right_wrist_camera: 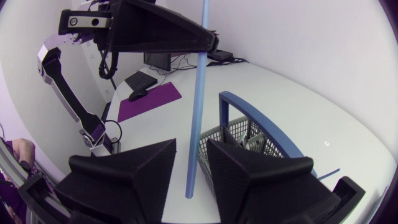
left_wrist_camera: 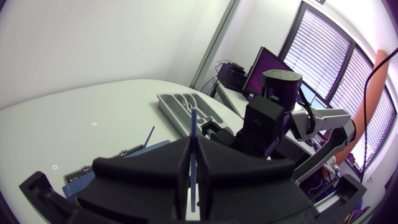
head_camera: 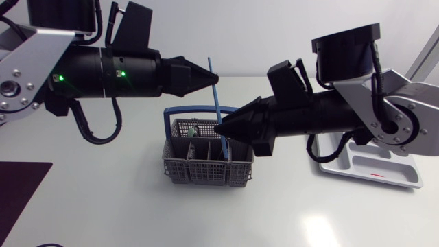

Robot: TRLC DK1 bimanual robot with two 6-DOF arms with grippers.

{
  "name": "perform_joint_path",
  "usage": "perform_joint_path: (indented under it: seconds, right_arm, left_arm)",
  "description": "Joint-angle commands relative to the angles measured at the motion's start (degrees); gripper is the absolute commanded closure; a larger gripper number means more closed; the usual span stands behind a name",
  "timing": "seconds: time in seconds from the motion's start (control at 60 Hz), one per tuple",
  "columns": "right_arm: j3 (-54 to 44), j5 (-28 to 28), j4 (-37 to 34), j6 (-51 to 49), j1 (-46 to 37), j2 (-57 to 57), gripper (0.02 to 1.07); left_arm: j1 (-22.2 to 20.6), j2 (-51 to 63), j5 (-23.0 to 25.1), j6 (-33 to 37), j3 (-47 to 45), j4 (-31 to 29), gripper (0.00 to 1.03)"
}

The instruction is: Sort the cutlery from the basket into the organizer compartments.

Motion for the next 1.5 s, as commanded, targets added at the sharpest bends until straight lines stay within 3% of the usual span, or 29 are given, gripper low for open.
perform_joint_path:
  seconds: [0.0,0.083,0.3,0.35,0.45,0.517,0.55,0.683,0.867,0.933,1.117,1.2,1.283,1.483]
  right_arm:
    - [1.4,0.6,-0.3,1.5,0.8,1.2,0.91]
    - [1.3,1.1,-0.6,1.5,1.0,1.5,1.01]
    - [1.1,2.0,-1.6,1.5,1.6,2.3,1.01]
    - [0.9,2.3,-1.8,1.3,1.7,2.2,1.01]
    - [0.0,2.7,-2.3,1.0,1.5,1.5,1.01]
    - [-0.9,2.7,-3.3,0.5,1.2,0.3,1.01]
    - [-1.4,2.7,-3.6,0.4,1.0,-0.3,1.01]
    - [-3.6,3.0,-5.7,-0.7,-0.9,-4.0,1.01]
    - [-7.8,1.8,-11.0,-3.8,-7.5,-12.1,1.01]
    - [-9.1,0.5,-13.1,-5.1,-11.2,-15.1,1.01]
    - [-11.7,-3.6,-18.8,-8.8,-26.1,-21.2,1.01]
    - [-12.4,-4.0,-19.4,-10.1,-32.9,-21.6,1.01]
    - [-12.4,-3.9,-19.1,-10.6,-39.1,-20.3,1.01]
    - [-10.4,-0.4,-14.4,-10.5,-47.6,-10.6,1.01]
  left_arm:
    - [0.2,1.3,0.6,-1.8,1.4,0.2,1.00]
    - [0.4,1.3,0.6,-1.8,1.1,0.3,1.00]
    - [0.3,1.4,0.6,-1.8,0.9,1.0,0.97]
    - [0.3,1.4,0.6,-1.9,1.0,1.3,0.81]
    - [1.0,1.0,0.6,-2.1,1.8,1.1,0.38]
    - [1.7,0.3,0.5,-2.1,2.1,1.0,0.19]
    - [2.3,0.0,0.4,-2.2,2.2,1.0,0.16]
    - [4.9,-0.9,0.3,-2.4,2.4,1.0,0.08]
    - [10.2,-3.0,0.0,-1.9,1.5,0.7,0.07]
    - [10.4,-3.7,-0.7,0.9,0.8,-0.2,0.07]
    - [5.8,-3.5,-6.5,14.3,-0.9,-5.3,0.07]
    - [1.7,-2.8,-10.4,20.6,-2.0,-6.3,0.07]
    - [-2.1,-1.5,-16.0,26.0,-2.6,-6.5,0.07]
    - [-7.6,4.5,-23.5,36.7,-2.5,-8.0,0.07]
